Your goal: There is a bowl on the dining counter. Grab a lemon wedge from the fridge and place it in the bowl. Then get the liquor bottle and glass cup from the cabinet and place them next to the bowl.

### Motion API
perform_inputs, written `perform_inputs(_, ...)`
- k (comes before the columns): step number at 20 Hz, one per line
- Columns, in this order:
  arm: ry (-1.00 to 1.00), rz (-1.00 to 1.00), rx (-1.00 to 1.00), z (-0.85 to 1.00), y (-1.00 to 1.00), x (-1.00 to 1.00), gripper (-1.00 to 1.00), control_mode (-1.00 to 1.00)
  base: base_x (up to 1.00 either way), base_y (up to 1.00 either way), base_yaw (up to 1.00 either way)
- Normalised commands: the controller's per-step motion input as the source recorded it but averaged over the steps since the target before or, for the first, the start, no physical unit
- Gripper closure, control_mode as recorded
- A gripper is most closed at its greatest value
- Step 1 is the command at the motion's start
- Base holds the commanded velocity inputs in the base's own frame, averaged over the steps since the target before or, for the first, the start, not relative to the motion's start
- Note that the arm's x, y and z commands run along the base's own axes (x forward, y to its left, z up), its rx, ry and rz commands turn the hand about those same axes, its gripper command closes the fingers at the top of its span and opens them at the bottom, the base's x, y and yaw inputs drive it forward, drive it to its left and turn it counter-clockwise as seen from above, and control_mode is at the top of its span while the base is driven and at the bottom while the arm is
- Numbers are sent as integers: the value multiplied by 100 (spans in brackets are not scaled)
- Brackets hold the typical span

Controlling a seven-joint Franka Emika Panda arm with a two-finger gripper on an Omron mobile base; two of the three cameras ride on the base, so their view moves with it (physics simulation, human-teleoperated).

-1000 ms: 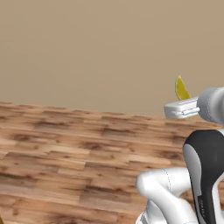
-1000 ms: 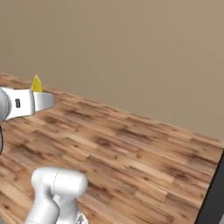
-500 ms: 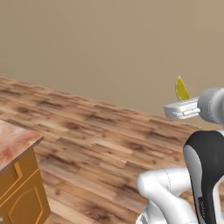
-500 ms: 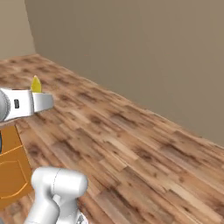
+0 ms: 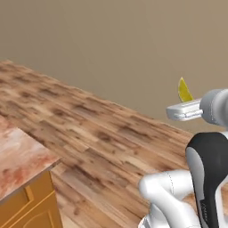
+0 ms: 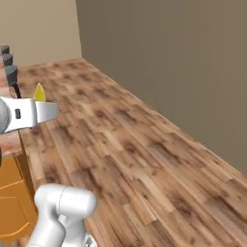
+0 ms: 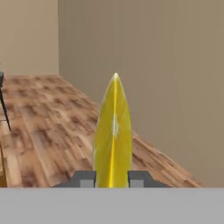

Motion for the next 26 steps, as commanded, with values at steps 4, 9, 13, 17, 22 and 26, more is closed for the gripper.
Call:
perform_inputs(4,0,0,0,0,0,0,100,100,100,-54,38)
perform_inputs(9,0,0,0,0,0,0,100,100,100,-54,36)
perform_inputs(13,0,0,0,0,0,0,100,100,100,-43,37)
perform_inputs(17,0,0,0,0,0,0,100,100,100,-24,40)
perform_inputs(22,0,0,0,0,0,0,100,100,100,0,42)
perform_inputs(26,0,0,0,0,0,0,100,100,100,1,39)
